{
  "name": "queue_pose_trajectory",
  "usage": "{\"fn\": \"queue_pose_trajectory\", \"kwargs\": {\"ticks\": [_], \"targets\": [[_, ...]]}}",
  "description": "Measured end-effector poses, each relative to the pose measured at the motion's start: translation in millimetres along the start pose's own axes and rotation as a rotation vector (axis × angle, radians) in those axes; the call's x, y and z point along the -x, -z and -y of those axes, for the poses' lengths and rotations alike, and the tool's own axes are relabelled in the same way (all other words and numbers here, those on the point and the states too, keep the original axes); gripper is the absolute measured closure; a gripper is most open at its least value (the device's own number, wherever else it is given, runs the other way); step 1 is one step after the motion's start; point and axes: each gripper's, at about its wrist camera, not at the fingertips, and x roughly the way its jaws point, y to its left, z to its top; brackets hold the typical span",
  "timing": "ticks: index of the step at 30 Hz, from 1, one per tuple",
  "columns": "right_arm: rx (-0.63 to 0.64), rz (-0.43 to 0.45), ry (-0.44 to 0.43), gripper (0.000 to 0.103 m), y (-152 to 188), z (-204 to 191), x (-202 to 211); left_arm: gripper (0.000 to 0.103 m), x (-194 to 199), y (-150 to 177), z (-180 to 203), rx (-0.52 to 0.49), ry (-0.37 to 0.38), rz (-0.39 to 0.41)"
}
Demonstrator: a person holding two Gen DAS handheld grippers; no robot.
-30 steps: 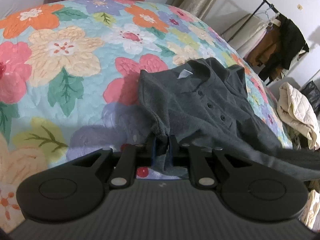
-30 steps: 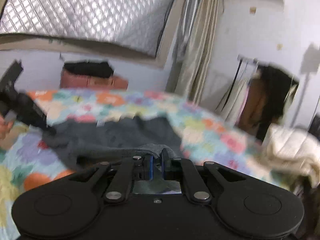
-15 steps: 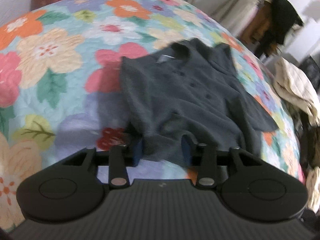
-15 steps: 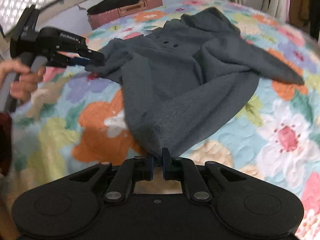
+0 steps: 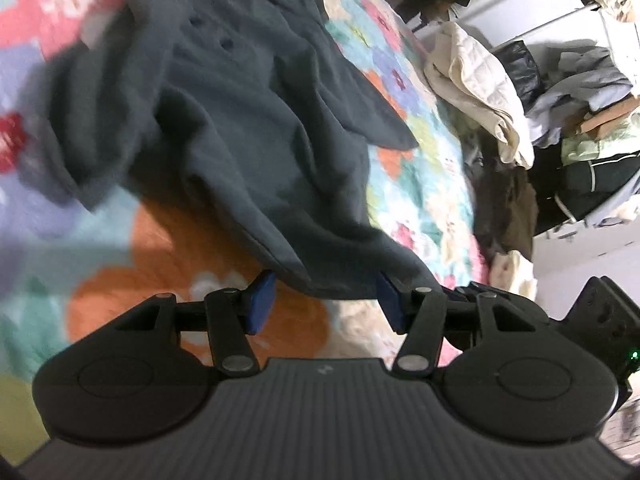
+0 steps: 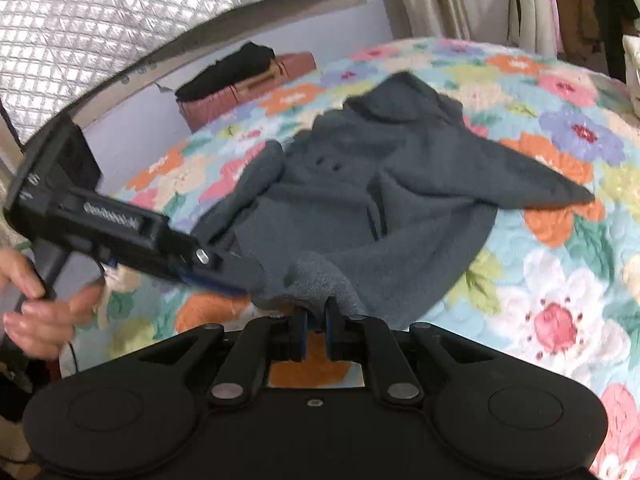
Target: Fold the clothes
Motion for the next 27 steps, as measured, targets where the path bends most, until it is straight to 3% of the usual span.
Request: {"fn": "queue_pose_trajectory", "kwargs": {"ticks": [3,6,9,13,14,17,19,23,27], "targets": [[0.009,-0.017,-0.037,0.093,0,-3,-1,0.047,-2,5,-4,0.075,-0.033,0.042],[-0.004,-0.042,-0.121,0.093,5,-7,-1,0.047,4,8,4,0.044,-0.099,0.13],[0.055,-0.051,-0.12,0.093,8,-18,-2,0.045,-3,9,14,-0.014,-0.047,0.071],[0.042,-0.045,-0.156,0.093,8,-16,2,0.04,-21,13,14,0.025,0.022,-0.011],[0.051,-0.046,-0.168,0.093,8,-17,3,0.043,-26,14,12,0.038,0.05,-0.035],[0.079,-0.056,-0.186,0.092,10,-19,2,0.083,-34,17,7,0.074,0.108,-0.039],[0.081,-0.067,-0.184,0.092,13,-17,0,0.089,-35,18,7,0.079,0.08,-0.017],[0.038,-0.098,-0.193,0.092,13,-3,-2,0.091,-29,13,-1,0.099,0.035,0.042],[-0.01,-0.087,-0.099,0.088,10,21,1,0.091,-13,3,-13,0.102,-0.005,0.108]]}}
